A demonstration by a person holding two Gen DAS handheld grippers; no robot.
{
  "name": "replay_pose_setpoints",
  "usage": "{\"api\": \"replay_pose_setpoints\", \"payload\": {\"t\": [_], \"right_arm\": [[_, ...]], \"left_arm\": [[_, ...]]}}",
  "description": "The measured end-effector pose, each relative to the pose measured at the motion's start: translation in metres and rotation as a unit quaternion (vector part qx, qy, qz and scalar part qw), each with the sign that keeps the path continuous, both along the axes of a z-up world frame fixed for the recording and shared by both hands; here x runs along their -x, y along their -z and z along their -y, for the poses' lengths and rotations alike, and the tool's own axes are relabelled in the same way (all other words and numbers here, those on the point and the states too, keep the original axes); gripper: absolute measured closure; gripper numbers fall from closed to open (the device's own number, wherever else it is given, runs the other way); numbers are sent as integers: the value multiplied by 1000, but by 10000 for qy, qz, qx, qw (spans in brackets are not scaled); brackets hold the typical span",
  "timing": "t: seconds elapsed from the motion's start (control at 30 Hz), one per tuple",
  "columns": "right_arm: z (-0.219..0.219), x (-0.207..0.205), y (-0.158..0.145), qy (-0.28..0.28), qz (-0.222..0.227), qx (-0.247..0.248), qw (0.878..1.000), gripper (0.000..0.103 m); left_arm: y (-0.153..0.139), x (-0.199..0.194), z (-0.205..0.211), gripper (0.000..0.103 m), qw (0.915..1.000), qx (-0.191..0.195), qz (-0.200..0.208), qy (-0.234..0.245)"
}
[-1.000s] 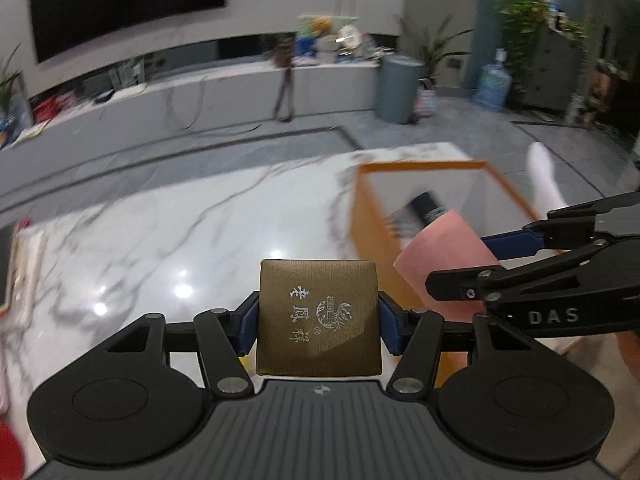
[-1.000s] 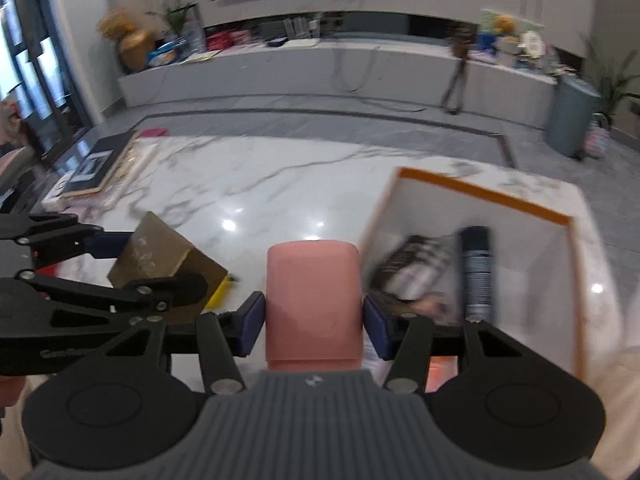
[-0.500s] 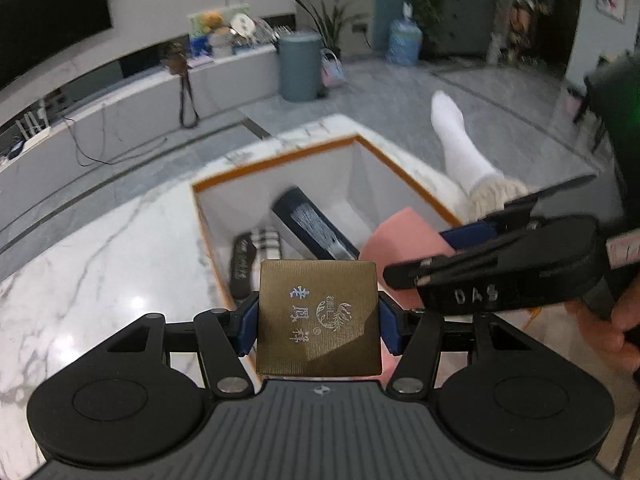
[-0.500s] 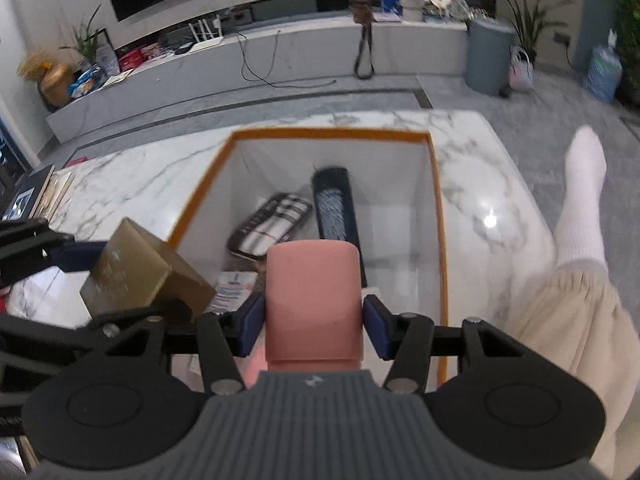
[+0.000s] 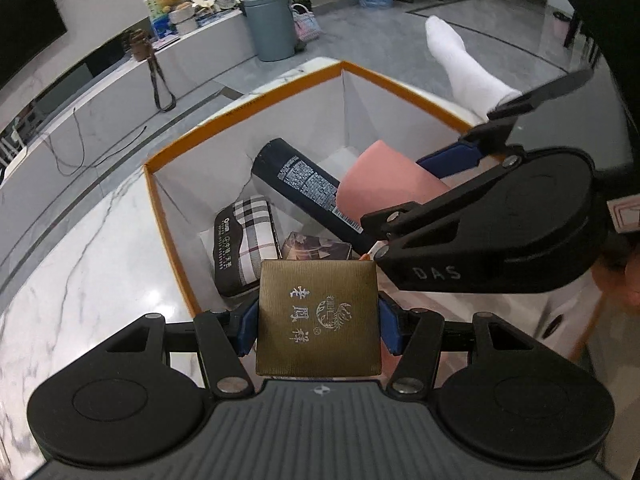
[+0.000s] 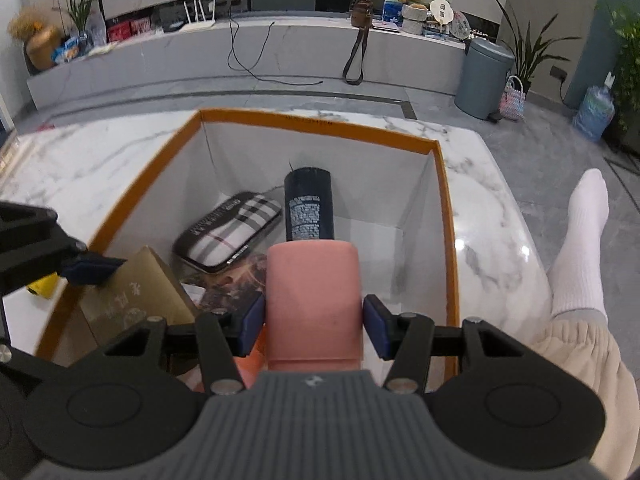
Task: Organize rigid objects
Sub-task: 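Lower both items into the orange box and open both tools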
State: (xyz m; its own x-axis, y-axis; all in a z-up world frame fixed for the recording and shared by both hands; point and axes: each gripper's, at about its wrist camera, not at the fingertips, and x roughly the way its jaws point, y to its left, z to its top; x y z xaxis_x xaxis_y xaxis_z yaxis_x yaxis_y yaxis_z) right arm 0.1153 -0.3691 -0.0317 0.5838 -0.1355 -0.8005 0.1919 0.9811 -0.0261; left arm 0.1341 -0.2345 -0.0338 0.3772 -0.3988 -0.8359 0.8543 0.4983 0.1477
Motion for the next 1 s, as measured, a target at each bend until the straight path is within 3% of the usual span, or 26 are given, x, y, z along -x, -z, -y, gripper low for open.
{"api": "replay_pose_setpoints", "payload": {"t": [0.37,1.0], "right_arm": [[-3,-8,10,-5,-47,217,9998,49],[-3,-2,6,19,135,63,9999,49]], "left_arm": [[14,-3,6,36,9997,-99,58,199],[14,-3,9,35,9997,-194,128,42]]}}
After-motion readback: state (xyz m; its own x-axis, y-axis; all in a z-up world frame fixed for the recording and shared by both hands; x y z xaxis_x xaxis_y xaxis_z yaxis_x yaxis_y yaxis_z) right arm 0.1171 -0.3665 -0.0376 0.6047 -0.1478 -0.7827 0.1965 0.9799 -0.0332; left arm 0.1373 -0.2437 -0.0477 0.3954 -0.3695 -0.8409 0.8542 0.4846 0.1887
